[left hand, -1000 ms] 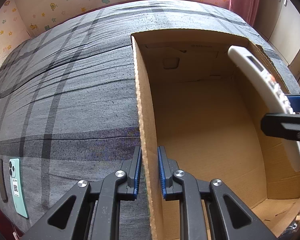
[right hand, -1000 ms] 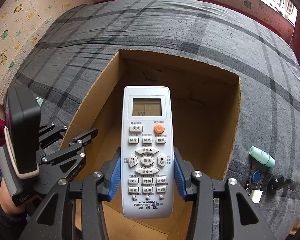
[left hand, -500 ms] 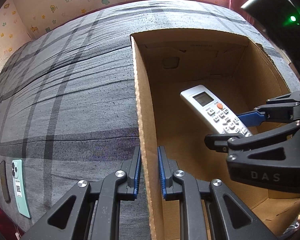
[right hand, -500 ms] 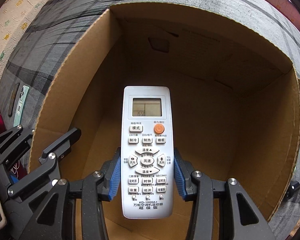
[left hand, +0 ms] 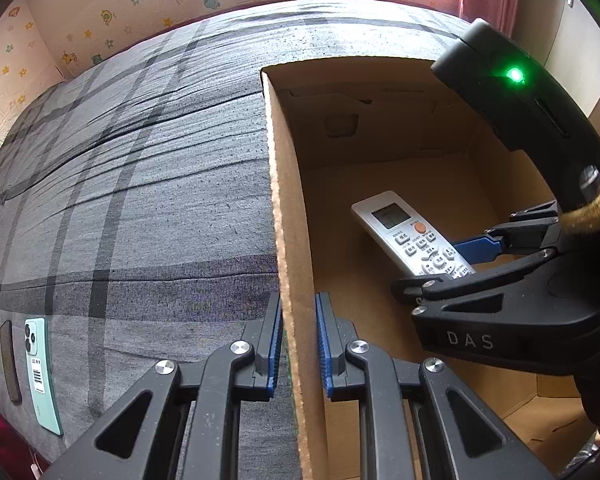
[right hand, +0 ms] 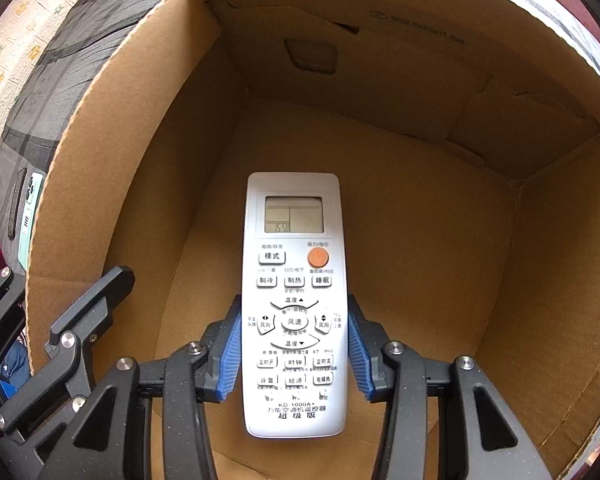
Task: Organize rigid objects
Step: 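Lower the remote into the box and open the right tool, then withdraw the right tool from the box toward the black object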
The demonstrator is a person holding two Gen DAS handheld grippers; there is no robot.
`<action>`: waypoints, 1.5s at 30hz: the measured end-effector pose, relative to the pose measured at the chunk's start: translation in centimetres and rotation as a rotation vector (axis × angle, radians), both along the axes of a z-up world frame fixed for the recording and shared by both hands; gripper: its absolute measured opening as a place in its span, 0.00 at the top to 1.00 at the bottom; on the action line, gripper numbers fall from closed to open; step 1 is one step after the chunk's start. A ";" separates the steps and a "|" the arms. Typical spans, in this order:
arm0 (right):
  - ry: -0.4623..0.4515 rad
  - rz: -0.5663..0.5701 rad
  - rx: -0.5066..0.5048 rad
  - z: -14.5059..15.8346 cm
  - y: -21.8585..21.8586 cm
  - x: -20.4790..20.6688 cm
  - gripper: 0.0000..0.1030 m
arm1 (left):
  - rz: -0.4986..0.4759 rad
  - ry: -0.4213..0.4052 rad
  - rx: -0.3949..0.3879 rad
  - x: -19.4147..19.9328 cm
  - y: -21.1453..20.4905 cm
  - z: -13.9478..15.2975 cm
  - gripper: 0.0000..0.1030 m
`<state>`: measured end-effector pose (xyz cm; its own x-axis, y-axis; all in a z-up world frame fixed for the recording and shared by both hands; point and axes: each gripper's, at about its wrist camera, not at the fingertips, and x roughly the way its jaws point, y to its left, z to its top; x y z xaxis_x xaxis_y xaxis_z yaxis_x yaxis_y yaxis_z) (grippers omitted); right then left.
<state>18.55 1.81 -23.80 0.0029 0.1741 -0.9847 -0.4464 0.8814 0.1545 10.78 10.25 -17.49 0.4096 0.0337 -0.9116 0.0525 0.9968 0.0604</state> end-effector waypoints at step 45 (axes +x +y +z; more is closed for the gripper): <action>-0.303 -0.100 0.029 13.5 -9.5 -2.6 0.00 | 0.004 0.004 0.029 0.0 -0.5 0.1 0.82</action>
<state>15.95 -7.67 -10.26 0.3137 0.1861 -0.9311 -0.3875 0.9203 0.0534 10.77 9.76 -17.40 0.4055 0.0617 -0.9120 0.0488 0.9948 0.0890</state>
